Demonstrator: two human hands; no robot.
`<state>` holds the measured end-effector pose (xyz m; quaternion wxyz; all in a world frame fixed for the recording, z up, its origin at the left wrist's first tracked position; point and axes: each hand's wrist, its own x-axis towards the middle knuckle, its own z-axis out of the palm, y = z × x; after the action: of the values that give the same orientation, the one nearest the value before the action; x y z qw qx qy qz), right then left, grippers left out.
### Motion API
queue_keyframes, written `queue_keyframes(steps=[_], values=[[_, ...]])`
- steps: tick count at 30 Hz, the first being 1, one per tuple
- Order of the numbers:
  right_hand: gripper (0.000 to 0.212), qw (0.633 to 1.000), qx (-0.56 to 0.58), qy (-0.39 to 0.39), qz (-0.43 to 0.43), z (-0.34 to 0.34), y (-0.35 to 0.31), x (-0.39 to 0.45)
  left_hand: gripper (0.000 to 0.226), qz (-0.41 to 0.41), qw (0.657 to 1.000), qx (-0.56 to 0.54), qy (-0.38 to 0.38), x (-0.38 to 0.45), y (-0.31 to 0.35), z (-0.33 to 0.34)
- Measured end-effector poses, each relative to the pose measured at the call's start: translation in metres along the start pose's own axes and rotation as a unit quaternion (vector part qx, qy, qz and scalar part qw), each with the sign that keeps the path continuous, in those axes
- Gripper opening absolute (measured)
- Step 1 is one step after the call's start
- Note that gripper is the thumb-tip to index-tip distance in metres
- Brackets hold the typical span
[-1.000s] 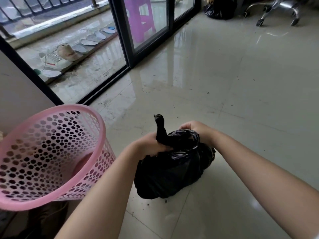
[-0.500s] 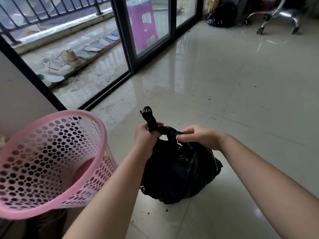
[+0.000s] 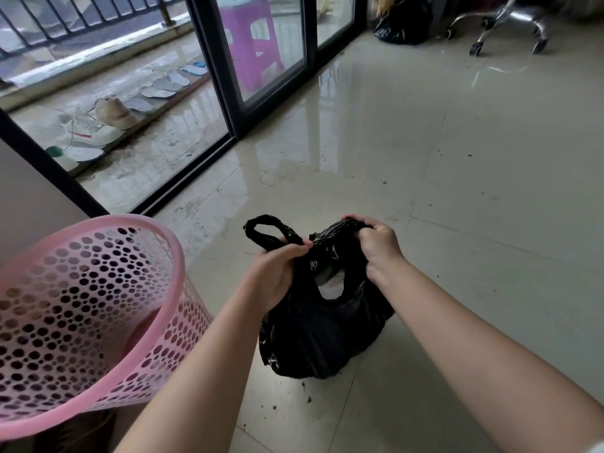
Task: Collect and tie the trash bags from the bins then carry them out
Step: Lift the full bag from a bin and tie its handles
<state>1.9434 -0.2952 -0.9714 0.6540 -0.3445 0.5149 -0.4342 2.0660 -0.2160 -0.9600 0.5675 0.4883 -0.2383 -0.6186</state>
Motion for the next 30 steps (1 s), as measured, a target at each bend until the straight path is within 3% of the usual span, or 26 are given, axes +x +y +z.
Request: queue_keyframes(steps=[4,7,10,12,14,16,18,20,23,25,28,30], values=[[0.038,0.987,0.004,-0.157,0.038,-0.015,-0.01,-0.003,0.04,0.001,0.997,0.07,0.036,0.003,-0.003,-0.007],[0.038,0.965,-0.017,-0.255,0.065,-0.026,-0.025,-0.004,0.045,0.062,0.986,0.138,0.068,0.005,-0.001,-0.009],[0.038,0.957,-0.06,-0.278,0.045,-0.03,-0.037,-0.002,0.058,0.132,0.965,0.207,0.096,0.007,0.002,-0.009],[0.037,0.945,-0.202,-0.258,-0.01,-0.031,-0.04,0.0,0.061,0.158,0.955,0.23,0.104,0.006,0.003,-0.009],[0.029,0.875,-0.386,-0.288,-0.056,-0.031,-0.045,0.0,0.063,0.175,0.948,0.239,0.113,0.004,0.004,-0.009],[0.024,0.793,-0.484,-0.368,-0.028,-0.032,-0.046,-0.001,0.062,0.18,0.947,0.235,0.122,0.003,0.005,-0.01],[0.027,0.765,-0.501,-0.405,0.01,-0.032,-0.043,-0.002,0.06,0.173,0.951,0.223,0.128,0.003,0.006,-0.011],[0.021,0.794,-0.468,-0.387,-0.005,-0.027,-0.039,-0.002,0.059,0.174,0.955,0.208,0.123,0.004,0.009,-0.012],[0.024,0.879,-0.335,-0.34,-0.017,-0.019,-0.038,-0.001,0.061,0.184,0.958,0.198,0.101,0.004,0.01,-0.011],[0.031,0.871,-0.337,-0.357,-0.017,-0.018,-0.035,0.0,0.062,0.192,0.956,0.207,0.078,0.001,0.01,-0.01],[0.016,0.843,-0.373,-0.385,-0.049,-0.014,-0.03,-0.006,0.059,0.19,0.96,0.198,0.052,-0.001,0.012,-0.007],[0.022,0.881,-0.321,-0.338,-0.08,-0.012,-0.034,-0.004,0.05,0.156,0.977,0.142,0.03,-0.002,0.013,-0.009]])
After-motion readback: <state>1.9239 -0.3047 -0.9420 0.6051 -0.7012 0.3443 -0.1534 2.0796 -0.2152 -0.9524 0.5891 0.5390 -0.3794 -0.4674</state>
